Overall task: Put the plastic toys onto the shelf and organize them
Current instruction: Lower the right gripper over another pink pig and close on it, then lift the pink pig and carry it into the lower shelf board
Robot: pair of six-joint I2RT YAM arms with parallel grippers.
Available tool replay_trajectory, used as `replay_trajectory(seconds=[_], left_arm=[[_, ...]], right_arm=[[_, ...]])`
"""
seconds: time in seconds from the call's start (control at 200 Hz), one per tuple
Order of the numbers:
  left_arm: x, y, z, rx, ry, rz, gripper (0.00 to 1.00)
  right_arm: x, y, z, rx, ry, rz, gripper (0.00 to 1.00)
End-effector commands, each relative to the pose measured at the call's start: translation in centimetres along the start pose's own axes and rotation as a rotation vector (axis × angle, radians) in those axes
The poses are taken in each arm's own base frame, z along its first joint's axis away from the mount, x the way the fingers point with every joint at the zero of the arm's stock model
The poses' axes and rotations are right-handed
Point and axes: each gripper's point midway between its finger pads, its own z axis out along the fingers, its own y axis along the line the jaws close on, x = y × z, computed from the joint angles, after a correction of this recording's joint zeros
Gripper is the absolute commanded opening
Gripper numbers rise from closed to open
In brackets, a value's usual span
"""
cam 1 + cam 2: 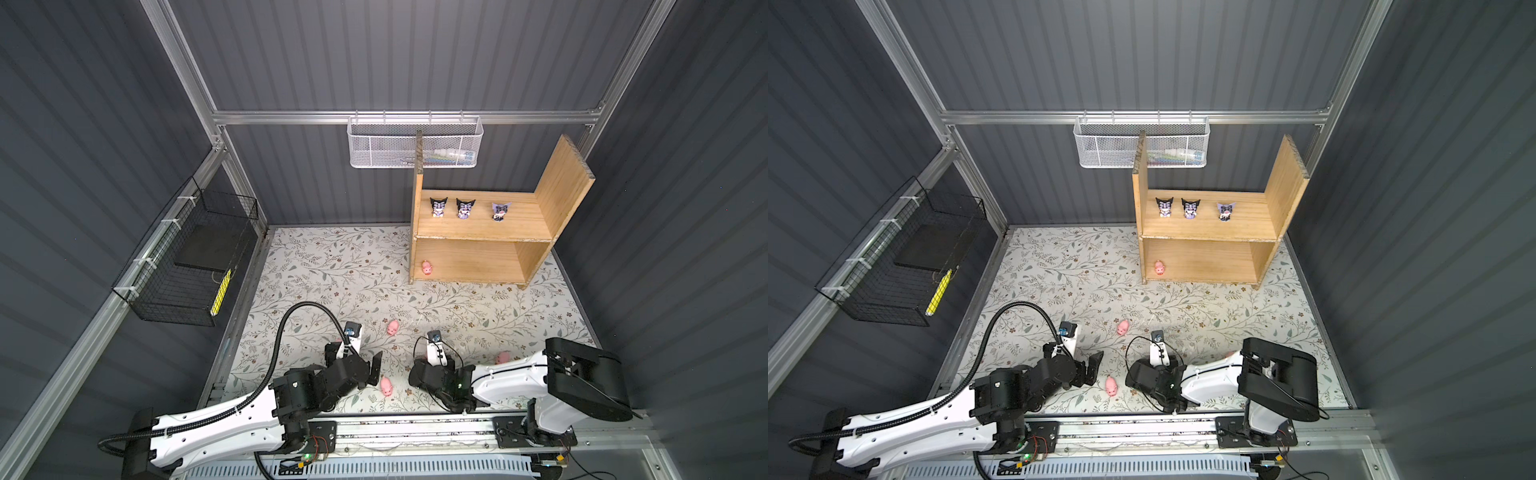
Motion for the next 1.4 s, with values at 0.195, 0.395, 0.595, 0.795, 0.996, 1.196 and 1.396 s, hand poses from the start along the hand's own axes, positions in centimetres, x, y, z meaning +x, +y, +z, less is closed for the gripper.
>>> replay_trajectory(seconds=[0.195,0.395,0.595,0.795,0.996,1.196,1.396], left_arm=[[0.3,0.6,0.1,-0.028,-0.006,0.006,1.00],[0.3,0.8,0.0,-0.033,-0.012,0.004,1.00],[0.4,1.1,-0.1,-0.037,-0.014,0.005,1.00],[0.5,1.2,-0.1,-0.044,-0.013,0.005,1.00],[0.5,1.1,0.1,-0.044,-0.011,0.003,1.00],[0.6,0.9,0.3,-0.044,-0.008,0.007,1.00],[0.5,0.6,0.4,-0.038,-0.007,0.011,1.00]], right_arm=[[1.2,-0.6,0.6,0.054,0.036,-0.055,0.48],[2.1,-1.1,0.9,0.056,0.059,-0.068,0.47],[2.8,-1.6,1.0,0.058,0.074,-0.079,0.40],[3.0,-1.5,1.1,0.056,0.084,-0.091,0.32],[1.9,-1.3,0.4,0.035,0.058,-0.099,0.31],[0.3,-1.2,-0.5,0.014,0.031,-0.097,0.31],[-0.8,-1.4,-0.9,0.009,0.015,-0.092,0.31]])
